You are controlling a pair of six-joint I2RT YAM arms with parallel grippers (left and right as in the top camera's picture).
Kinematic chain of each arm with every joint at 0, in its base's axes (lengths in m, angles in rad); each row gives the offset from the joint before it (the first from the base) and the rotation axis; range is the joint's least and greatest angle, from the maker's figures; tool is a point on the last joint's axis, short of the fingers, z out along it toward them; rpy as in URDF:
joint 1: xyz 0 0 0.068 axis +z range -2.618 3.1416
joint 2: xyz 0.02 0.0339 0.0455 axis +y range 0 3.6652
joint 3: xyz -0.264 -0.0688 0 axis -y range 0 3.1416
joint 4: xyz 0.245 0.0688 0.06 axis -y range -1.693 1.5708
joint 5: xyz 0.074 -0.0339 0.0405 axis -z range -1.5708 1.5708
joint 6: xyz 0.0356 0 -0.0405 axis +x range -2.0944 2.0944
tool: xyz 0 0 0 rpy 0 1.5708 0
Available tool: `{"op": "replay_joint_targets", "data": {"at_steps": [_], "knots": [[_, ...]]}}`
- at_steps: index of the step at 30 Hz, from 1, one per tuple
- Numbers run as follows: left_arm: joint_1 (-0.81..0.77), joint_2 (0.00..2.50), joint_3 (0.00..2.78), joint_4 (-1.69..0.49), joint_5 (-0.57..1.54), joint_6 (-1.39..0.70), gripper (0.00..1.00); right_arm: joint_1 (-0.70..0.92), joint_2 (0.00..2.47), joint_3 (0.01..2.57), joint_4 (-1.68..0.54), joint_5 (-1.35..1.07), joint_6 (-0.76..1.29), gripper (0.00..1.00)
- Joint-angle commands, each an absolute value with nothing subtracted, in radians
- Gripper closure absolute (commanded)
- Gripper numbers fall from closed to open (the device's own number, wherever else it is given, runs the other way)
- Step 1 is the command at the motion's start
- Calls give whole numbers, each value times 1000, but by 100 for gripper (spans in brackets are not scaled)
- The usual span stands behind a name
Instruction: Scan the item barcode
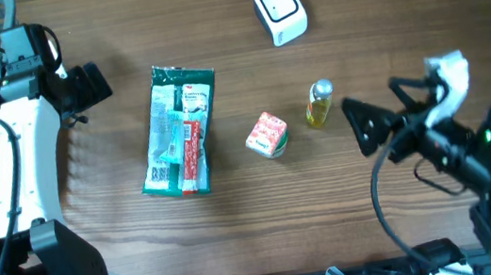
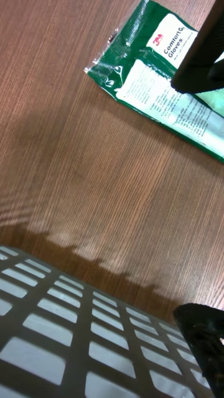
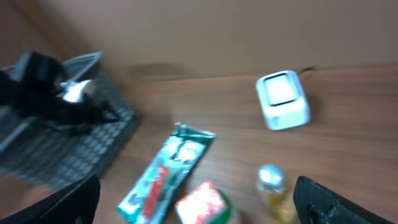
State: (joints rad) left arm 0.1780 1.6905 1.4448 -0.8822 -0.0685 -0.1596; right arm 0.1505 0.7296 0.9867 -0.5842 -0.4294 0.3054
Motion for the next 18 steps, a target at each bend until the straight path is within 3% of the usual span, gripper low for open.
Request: {"op": "replay_joint_targets", "data": {"at_steps": [1, 2, 3, 4, 5, 6, 8, 12, 18], "knots": [[181, 1689, 1452, -879, -60, -162, 0, 149, 835, 1008, -570, -587, 512, 0], [182, 1689, 1452, -879, -60, -162, 0, 149, 862, 1008, -570, -609, 550, 0], [181, 1689, 1452, -879, -60, -162, 0, 149, 894, 1008, -568, -648, 549, 11], [181, 1689, 1452, -879, -60, -162, 0, 149, 928, 1008, -571, -673, 550, 42], [181, 1689, 1452, -879, -60, -162, 0, 154, 953, 1008, -584, -682, 551, 65], [181, 1689, 1452, -879, -60, -162, 0, 165, 981, 1008, -604, -679, 554, 75], [181, 1689, 1452, -879, -60, -162, 0, 220, 1029, 1008, -665, -603, 554, 78], [181, 1689, 1452, -879, -60, -162, 0, 389, 1090, 1008, -748, -340, 589, 65], [181, 1689, 1452, -879, -60, -162, 0, 669, 1225, 1008, -720, 2, 744, 54]]}}
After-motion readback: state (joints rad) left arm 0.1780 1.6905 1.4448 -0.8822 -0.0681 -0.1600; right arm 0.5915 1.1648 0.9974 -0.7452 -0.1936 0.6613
